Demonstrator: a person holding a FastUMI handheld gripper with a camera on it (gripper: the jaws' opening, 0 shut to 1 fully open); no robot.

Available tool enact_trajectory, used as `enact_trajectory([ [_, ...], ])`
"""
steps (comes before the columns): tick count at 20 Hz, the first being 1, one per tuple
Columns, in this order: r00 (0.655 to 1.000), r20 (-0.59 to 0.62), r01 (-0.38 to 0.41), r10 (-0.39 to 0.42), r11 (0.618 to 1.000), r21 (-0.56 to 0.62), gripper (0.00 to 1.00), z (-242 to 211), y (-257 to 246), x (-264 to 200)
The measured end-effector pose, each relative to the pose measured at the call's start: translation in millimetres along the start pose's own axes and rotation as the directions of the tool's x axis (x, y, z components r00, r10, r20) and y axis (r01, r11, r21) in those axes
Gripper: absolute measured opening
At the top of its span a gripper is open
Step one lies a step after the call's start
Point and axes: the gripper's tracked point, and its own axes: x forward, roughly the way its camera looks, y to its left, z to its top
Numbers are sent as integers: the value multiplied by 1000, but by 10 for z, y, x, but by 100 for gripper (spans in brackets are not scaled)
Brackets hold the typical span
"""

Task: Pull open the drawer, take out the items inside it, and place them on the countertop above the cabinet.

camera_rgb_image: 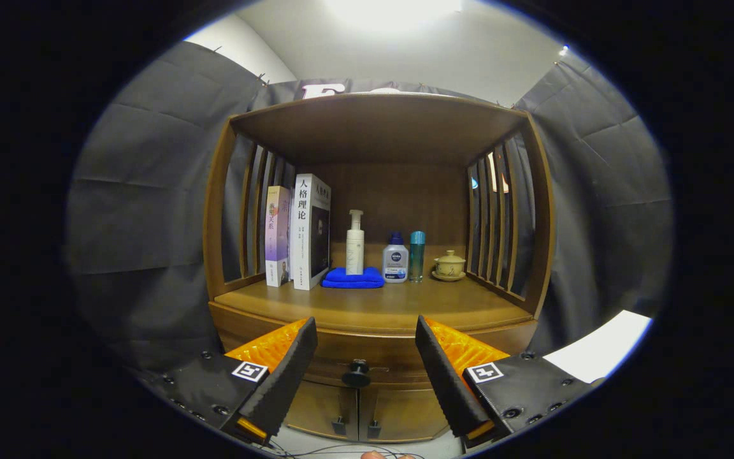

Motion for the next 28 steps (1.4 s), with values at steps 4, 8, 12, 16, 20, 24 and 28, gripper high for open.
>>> enact_trajectory([
  [4,1000,-30,4,-4,1000,2,98,-190,8,223],
  [8,997,-79,2,-1,1000,11,98,-482,47,391],
  [12,993,-118,4,-4,1000,5,98,-757,65,507],
  [16,990,-138,24,-21,1000,16,98,-947,52,600],
  [20,985,-170,25,-24,1000,3,98,-1136,66,615],
  [24,983,-179,31,-31,1000,-3,98,-1220,69,664],
  [28,981,-192,21,-25,1000,-19,92,-1298,122,711],
])
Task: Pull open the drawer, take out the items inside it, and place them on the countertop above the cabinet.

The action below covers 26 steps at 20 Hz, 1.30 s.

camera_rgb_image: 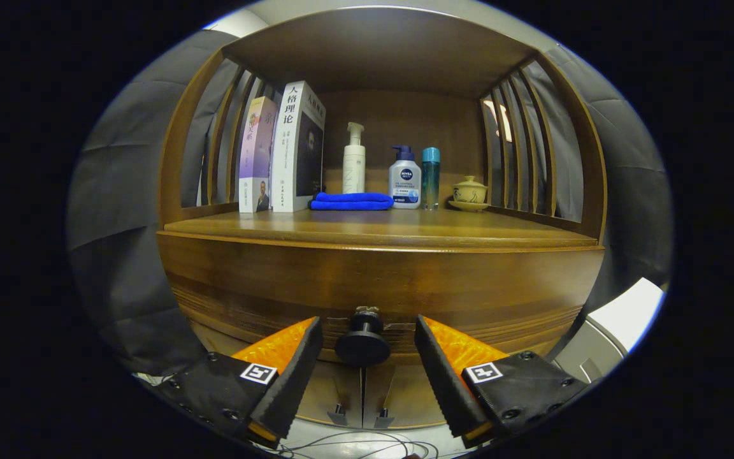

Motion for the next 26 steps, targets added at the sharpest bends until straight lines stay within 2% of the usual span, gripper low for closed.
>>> enact_trajectory([
  [4,1000,-10,23,-23,998,-51,52,-70,1,64],
  [6,999,-32,28,-30,998,-54,53,-112,-11,63],
  [7,999,-27,29,-31,998,-49,49,-116,-4,170],
  [8,999,-24,19,-21,999,-43,44,-109,13,89],
  [10,1000,-23,16,-17,999,-40,44,-113,6,80],
  [13,1000,-25,10,-10,1000,-16,33,-121,13,90],
  [14,1000,-20,2,-2,1000,-5,26,-117,10,70],
  [18,999,-33,-2,2,1000,1,26,-154,12,35],
  [26,999,-36,-8,8,1000,-5,26,-271,31,-417],
])
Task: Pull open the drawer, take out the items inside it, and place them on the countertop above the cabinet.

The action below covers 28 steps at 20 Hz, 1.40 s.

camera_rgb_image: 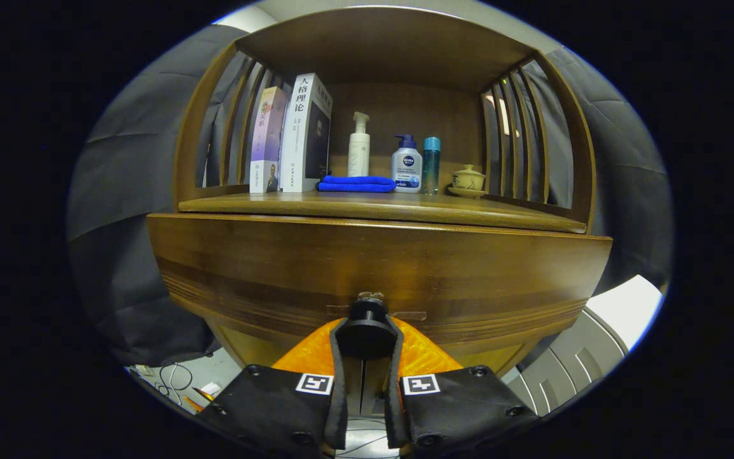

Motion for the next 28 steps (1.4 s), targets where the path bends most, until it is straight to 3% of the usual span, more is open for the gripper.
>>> enact_trajectory([
  [28,995,-42,-96,94,995,-34,26,-428,73,-1188],
])
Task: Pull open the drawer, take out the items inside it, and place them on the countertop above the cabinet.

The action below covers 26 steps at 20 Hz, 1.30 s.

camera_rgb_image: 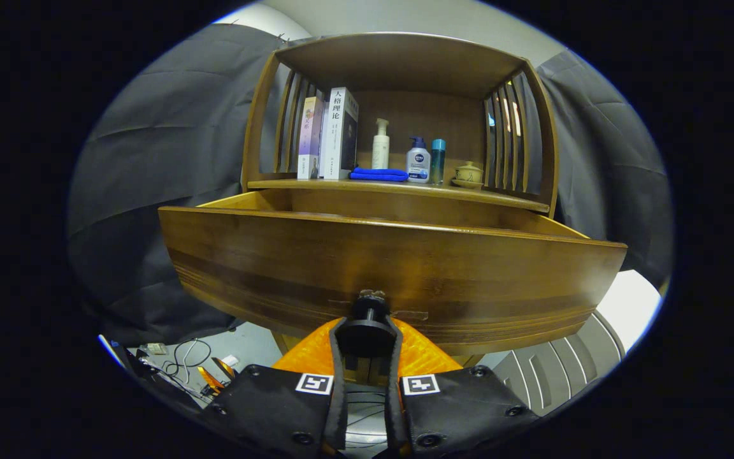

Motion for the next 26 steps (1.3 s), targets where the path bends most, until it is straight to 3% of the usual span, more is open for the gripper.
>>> enact_trajectory([
  [12,999,-16,-36,36,999,-16,26,-92,95,-199],
  [15,998,-29,-63,63,998,10,50,-82,102,-268],
  [21,994,84,-71,70,997,16,99,423,-84,-590],
  [26,984,171,-51,49,999,9,99,1068,-295,-720],
])
